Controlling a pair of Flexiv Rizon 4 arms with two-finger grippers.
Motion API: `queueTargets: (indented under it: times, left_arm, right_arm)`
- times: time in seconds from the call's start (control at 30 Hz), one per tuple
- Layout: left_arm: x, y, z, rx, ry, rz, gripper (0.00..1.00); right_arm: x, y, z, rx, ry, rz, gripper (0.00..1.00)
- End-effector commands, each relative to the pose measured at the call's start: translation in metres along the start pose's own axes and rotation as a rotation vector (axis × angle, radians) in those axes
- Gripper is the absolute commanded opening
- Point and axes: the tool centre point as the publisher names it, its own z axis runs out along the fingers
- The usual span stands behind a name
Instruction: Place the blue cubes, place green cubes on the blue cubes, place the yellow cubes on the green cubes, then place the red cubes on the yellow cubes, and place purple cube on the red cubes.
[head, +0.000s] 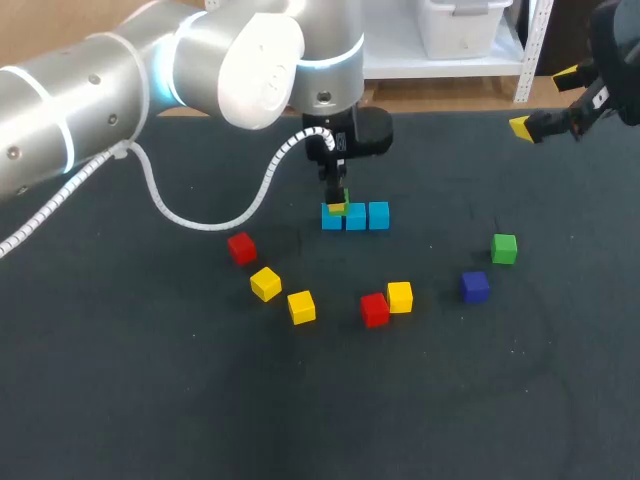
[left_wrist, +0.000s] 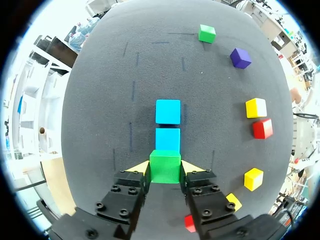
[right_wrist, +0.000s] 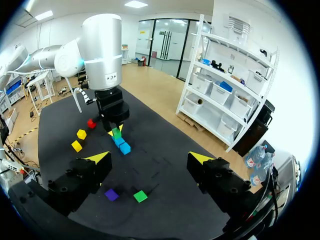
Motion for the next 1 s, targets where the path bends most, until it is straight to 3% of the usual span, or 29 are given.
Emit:
queueTargets:
  times: [0.03,0.1,0.2,0.3,0.4,0.43,0.5,0.6,1.0]
  left_arm:
    - [0.0022,-0.0025,-0.0010,-0.003,-0.005,0.001,0.45]
    - [0.0021,-0.0031,-0.0013,-0.001,-0.006,0.003,0.49]
    - [0.0019,-0.0037,-0.0013,0.001,-0.006,0.004,0.74]
    - [0.0017,-0.0039,-0.0012,0.002,-0.005,0.004,0.78]
    - [0.0007,-0.0032,-0.0008,0.000,-0.005,0.001,0.72]
    - [0.0003,-0.0028,-0.0008,0.000,-0.005,-0.001,0.67]
    - [-0.0006,-0.0017,-0.0006,-0.002,-0.007,-0.007,0.46]
    - [-0.0017,-0.0016,-0.0007,-0.006,-0.008,-0.006,0.34]
    - [-0.0041,-0.0035,0.0004,-0.004,-0.010,0.001,0.31]
  right_arm:
    - [0.0012,0.0034,0.0003,0.020,-0.003,0.001,1.00]
    - [0.0012,0.0034,0.0003,0.020,-0.003,0.001,1.00]
    - [0.0012,0.0034,0.0003,0.020,-0.003,0.001,1.00]
    - [0.0012,0.0034,0.0003,0.020,-0.003,0.001,1.00]
    - [0.0012,0.0034,0.0003,0.020,-0.003,0.001,1.00]
    - [0.0012,0.0034,0.0003,0.020,-0.003,0.001,1.00]
    - [0.0012,0.0034,0.0003,0.020,-0.003,0.001,1.00]
    - [0.0012,0.0034,0.0003,0.020,-0.003,0.001,1.00]
    - [0.0012,0.0034,0.0003,0.020,-0.003,0.001,1.00]
